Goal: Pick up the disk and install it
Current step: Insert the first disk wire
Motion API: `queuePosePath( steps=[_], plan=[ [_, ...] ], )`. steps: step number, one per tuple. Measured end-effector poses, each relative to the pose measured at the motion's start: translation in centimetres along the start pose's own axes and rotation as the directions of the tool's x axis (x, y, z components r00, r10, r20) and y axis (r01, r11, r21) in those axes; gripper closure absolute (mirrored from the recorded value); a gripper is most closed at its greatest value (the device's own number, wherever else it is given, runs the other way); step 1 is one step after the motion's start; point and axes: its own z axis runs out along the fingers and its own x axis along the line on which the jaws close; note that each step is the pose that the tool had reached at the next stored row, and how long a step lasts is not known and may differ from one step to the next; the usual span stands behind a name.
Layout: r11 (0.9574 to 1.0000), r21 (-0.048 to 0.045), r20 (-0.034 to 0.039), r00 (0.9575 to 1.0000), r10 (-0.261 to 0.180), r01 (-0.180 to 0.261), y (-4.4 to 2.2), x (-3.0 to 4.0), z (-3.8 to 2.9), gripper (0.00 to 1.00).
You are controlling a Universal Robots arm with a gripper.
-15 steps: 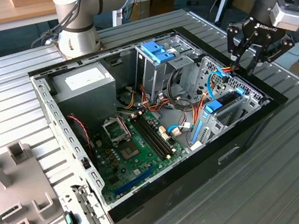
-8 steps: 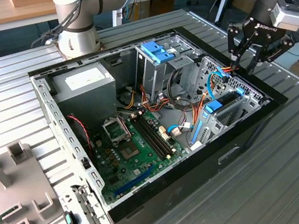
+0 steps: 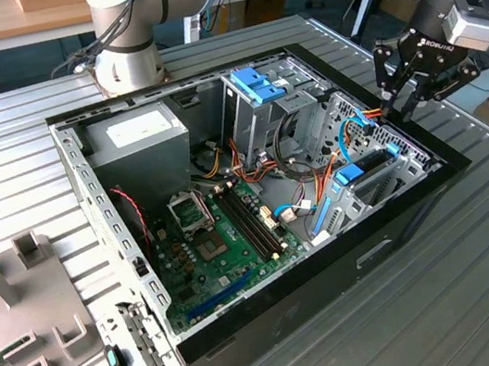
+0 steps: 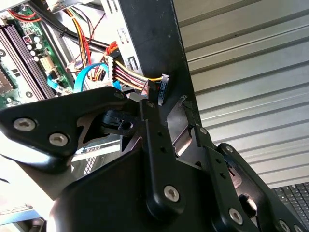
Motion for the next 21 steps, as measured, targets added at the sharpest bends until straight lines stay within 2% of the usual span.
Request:
queuePosePath(
  steps=[10,11,12,14,21],
  plan=[
    [1.0,0.0002,-0.0001,1.0,-0.001,0.001,0.0,-0.02,-0.27,0.66],
    [0.9992,-0.0005,0.0003,0.9992,-0.04,0.04,0.02,-0.03,-0.28,0.73],
    [0.9968,-0.0012,0.0008,0.9968,-0.08,0.08,0.02,-0.03,-0.28,0.73],
    [0.9935,-0.0018,0.0013,0.9935,-0.114,0.114,0.02,-0.03,-0.28,0.73],
    [0.9925,-0.0025,0.001,0.9925,-0.122,0.122,0.01,-0.03,-0.25,0.73]
  ],
)
